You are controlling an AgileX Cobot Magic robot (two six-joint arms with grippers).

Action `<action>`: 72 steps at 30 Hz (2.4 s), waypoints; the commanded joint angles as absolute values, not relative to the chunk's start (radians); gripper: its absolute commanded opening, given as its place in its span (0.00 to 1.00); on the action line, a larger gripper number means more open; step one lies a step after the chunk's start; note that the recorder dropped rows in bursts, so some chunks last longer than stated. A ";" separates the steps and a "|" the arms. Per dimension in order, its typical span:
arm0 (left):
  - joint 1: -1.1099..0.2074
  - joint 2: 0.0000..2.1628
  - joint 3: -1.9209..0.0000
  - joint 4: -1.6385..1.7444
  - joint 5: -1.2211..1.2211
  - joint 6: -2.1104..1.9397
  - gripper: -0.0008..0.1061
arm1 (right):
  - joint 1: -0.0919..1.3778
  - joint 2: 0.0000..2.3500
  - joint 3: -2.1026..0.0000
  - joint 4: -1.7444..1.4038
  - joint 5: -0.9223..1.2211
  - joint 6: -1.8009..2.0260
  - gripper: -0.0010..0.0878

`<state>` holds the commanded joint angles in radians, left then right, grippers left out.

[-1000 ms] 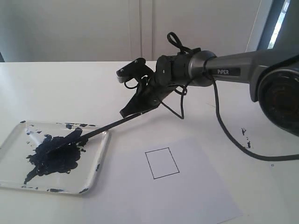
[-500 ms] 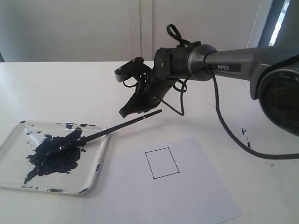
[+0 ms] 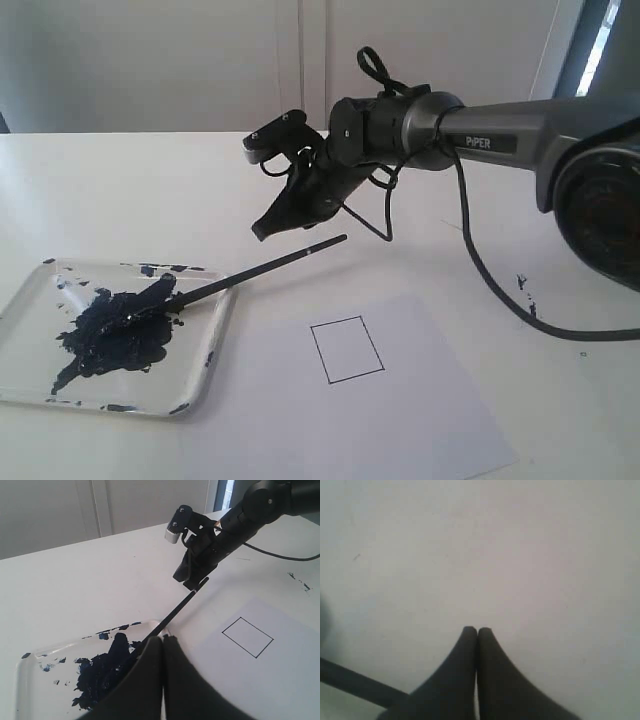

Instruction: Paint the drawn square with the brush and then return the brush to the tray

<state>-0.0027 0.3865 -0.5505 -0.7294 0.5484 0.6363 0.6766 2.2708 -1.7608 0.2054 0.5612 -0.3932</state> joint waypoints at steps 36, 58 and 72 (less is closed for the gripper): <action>-0.003 0.387 -0.550 -0.729 0.548 0.636 0.01 | 0.677 2.334 -1.919 0.046 0.909 -0.154 0.01; -0.003 0.387 -0.550 -0.729 0.548 0.636 0.01 | 0.677 2.328 -1.923 0.187 1.112 -0.180 0.01; -0.003 0.387 -0.550 -0.728 0.548 0.636 0.01 | 0.677 2.274 -1.923 0.187 1.040 -0.190 0.01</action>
